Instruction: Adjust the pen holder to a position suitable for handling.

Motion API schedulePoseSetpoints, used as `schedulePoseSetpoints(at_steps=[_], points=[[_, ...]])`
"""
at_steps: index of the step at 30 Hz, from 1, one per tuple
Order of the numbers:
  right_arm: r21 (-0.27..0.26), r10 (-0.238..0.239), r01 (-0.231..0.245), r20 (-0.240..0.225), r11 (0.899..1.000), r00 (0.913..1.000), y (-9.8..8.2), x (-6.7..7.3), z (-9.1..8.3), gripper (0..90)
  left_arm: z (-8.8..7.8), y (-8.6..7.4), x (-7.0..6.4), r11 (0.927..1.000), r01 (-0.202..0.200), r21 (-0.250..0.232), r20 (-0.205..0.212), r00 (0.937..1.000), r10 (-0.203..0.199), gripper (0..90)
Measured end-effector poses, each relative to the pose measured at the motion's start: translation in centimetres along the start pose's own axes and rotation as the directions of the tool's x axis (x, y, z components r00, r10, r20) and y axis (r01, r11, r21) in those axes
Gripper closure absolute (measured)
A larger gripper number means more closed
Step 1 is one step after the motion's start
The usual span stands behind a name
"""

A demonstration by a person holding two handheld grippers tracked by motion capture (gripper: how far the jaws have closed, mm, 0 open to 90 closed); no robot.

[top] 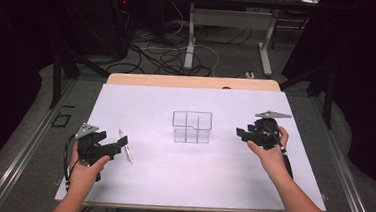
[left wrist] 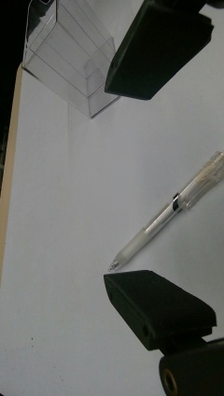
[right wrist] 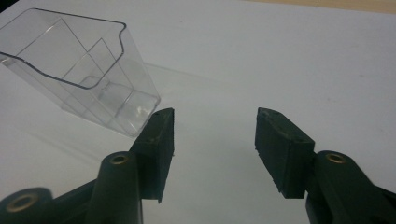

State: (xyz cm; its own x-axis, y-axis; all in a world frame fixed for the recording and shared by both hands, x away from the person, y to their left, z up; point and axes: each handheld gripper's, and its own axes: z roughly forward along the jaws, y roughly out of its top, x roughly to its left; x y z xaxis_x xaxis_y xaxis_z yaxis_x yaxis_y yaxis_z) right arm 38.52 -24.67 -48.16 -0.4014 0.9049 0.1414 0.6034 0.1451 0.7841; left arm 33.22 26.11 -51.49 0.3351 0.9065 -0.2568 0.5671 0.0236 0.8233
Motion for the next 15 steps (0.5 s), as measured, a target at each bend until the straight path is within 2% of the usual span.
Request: schedulePoseSetpoints(at_steps=[3,10,12,15], points=[[-0.009,0.004,-0.004,0.012,1.000,0.9999,-0.4,-0.6,-0.5,41.1,0.0,0.0,0.0,1.0000,0.002,0.002,-0.003,1.0000,-0.002,9.1],[-0.011,0.007,-0.007,-0.004,1.000,1.0000,-1.5,-1.7,-1.3,33.0,0.1,0.0,0.1,0.9999,0.008,0.007,-0.003,1.0000,-0.008,9.5],[-0.001,-0.006,0.006,-0.008,1.000,0.9999,-1.8,-1.9,-1.5,27.7,0.1,0.0,0.1,0.9999,0.015,0.004,-0.003,0.9999,-0.015,9.5],[0.016,-0.032,0.032,0.014,0.999,0.9994,-2.4,-2.1,-1.8,18.2,0.1,0.0,0.1,0.9998,0.017,0.005,-0.006,0.9998,-0.017,9.5]])
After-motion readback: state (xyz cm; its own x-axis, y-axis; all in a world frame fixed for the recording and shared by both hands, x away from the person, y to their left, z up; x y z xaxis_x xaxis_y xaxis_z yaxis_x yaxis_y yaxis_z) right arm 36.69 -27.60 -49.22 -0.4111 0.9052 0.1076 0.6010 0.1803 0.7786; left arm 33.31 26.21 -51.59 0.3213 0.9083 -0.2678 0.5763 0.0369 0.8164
